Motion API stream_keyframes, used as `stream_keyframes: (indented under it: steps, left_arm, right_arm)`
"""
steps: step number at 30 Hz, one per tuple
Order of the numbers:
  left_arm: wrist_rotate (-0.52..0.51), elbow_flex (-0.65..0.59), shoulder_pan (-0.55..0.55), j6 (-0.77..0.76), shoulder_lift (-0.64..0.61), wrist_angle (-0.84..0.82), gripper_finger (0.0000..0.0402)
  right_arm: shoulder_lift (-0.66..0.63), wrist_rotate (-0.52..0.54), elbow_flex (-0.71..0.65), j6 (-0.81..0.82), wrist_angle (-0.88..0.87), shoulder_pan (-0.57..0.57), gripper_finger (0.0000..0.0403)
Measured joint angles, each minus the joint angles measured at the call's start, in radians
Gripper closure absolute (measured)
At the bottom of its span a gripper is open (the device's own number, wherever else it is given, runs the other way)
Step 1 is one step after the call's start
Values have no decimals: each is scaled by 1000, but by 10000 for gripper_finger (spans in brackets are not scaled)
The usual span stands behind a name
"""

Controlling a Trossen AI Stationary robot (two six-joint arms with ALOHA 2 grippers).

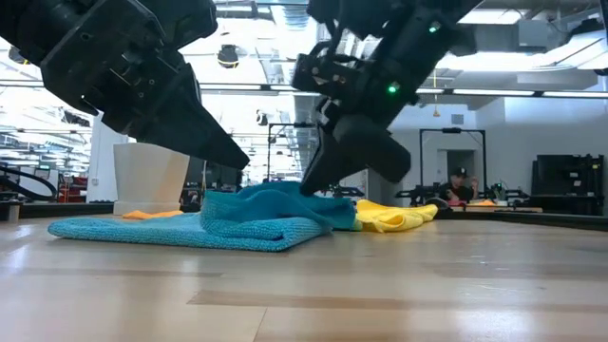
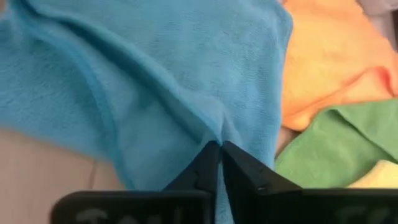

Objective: Fold microfiber towels
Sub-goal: Fold the blue microfiber towel

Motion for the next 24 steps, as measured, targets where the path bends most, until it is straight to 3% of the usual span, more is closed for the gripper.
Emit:
stream_keyframes:
  steps: [5, 12, 20, 24]
  left_arm:
    - [1, -2, 0, -2, 0, 5, 401]
    - [4, -29, 0, -53, -1, -23, 401]
    - [4, -63, 0, -103, -1, -26, 402]
    - [5, -68, 0, -109, -1, -23, 401]
  right_arm:
    - [0, -100, 0, -1, 37, -36, 300]
    - [-81, -65, 23, -15, -38, -40, 246]
    - [-169, -47, -14, 156, -258, -16, 233]
    - [-126, -92, -101, 239, -164, -10, 240]
